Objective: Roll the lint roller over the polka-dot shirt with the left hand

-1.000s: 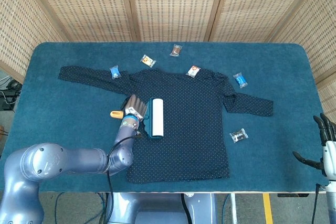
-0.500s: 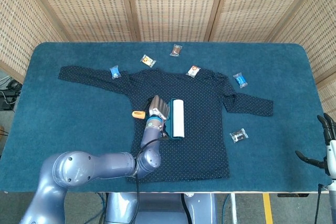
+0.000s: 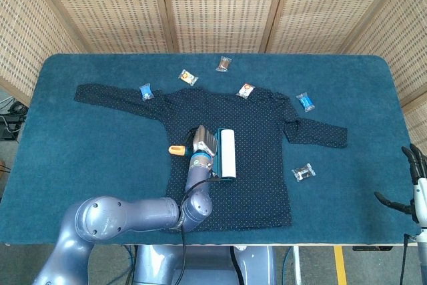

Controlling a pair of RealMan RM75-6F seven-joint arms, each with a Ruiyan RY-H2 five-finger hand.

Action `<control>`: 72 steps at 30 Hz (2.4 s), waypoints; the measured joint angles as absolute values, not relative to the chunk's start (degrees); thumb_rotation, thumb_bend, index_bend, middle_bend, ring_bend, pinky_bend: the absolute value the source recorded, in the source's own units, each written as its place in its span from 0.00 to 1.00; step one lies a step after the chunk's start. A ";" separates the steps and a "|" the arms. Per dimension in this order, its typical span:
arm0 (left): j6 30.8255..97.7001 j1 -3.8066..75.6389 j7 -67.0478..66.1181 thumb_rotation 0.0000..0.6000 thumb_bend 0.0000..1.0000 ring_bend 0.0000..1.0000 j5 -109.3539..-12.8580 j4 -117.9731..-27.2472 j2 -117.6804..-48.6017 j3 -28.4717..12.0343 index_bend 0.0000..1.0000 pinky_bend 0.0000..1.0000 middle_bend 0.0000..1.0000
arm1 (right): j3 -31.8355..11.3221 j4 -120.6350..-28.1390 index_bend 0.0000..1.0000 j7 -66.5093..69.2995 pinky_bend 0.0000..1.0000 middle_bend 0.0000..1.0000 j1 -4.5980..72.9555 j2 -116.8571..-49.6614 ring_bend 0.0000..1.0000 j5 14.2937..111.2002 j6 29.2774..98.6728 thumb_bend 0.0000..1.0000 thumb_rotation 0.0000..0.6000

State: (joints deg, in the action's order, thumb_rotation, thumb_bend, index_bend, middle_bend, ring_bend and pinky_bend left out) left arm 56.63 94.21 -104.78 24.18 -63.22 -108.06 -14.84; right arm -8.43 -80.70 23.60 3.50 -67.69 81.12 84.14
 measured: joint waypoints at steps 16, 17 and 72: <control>61.03 81.68 -97.56 1.00 0.66 0.76 14.70 -84.83 -92.09 -8.55 0.83 0.67 0.86 | -7.25 -82.68 0.07 19.08 0.00 0.00 3.61 -68.24 0.00 83.47 85.32 0.17 1.00; 61.06 80.75 -96.49 1.00 0.66 0.76 13.47 -86.45 -90.71 -7.96 0.83 0.67 0.86 | -7.18 -82.80 0.07 18.83 0.00 0.00 3.65 -68.32 0.00 83.57 85.35 0.17 1.00; 59.28 86.86 -100.79 1.00 0.66 0.76 18.35 -76.20 -99.49 -12.96 0.83 0.67 0.86 | -7.65 -82.36 0.07 20.63 0.00 0.00 3.44 -67.81 0.00 82.71 85.54 0.17 1.00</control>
State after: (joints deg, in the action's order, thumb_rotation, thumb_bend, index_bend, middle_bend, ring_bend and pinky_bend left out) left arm 59.28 86.86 -100.79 18.35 -76.20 -99.49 -12.96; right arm -7.65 -82.36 20.63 3.44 -67.81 82.71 85.54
